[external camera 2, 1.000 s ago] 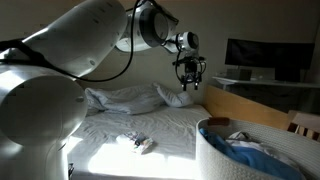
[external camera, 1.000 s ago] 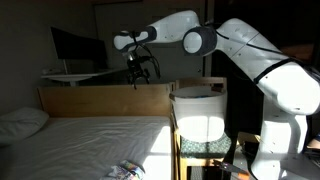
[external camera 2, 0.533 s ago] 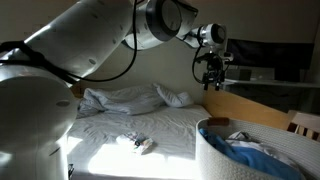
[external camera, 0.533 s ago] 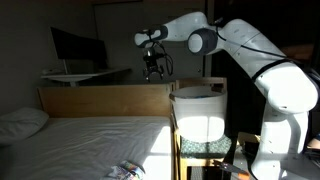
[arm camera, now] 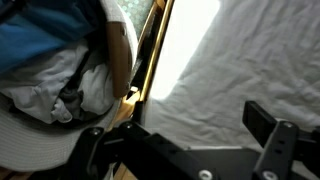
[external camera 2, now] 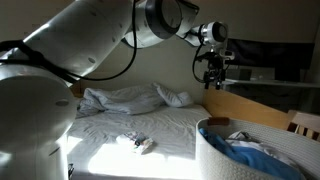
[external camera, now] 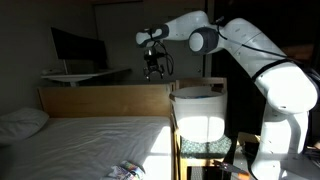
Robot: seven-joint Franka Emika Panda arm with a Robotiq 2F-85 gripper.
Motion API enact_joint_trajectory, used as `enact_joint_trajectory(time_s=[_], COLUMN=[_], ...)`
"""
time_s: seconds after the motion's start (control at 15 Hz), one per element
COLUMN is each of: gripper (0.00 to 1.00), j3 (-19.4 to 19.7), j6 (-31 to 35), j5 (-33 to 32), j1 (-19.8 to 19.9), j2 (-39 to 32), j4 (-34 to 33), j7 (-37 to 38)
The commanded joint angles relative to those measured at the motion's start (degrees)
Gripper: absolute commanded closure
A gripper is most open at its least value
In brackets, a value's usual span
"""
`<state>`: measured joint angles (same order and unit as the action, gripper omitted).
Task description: Take the white and the blue cloths out of the basket and put them on the bed
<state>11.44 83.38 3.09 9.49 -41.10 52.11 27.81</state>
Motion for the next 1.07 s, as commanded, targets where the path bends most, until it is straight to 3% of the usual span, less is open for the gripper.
enact_joint_trajectory(time_s=[0.0,0.53,1.0], gripper=[0.0,0.0,0.0], j3=[0.05,3.22,5.6], j6=[-0.57,-1.62,5.73], j5=[0.4,-1.25,-8.88], j1=[1.73,12.25,13.25], j2=[1.51,1.98,2.31], j4=[1.16,7.86,24.62], j7=[-3.0,-19.14,-26.17])
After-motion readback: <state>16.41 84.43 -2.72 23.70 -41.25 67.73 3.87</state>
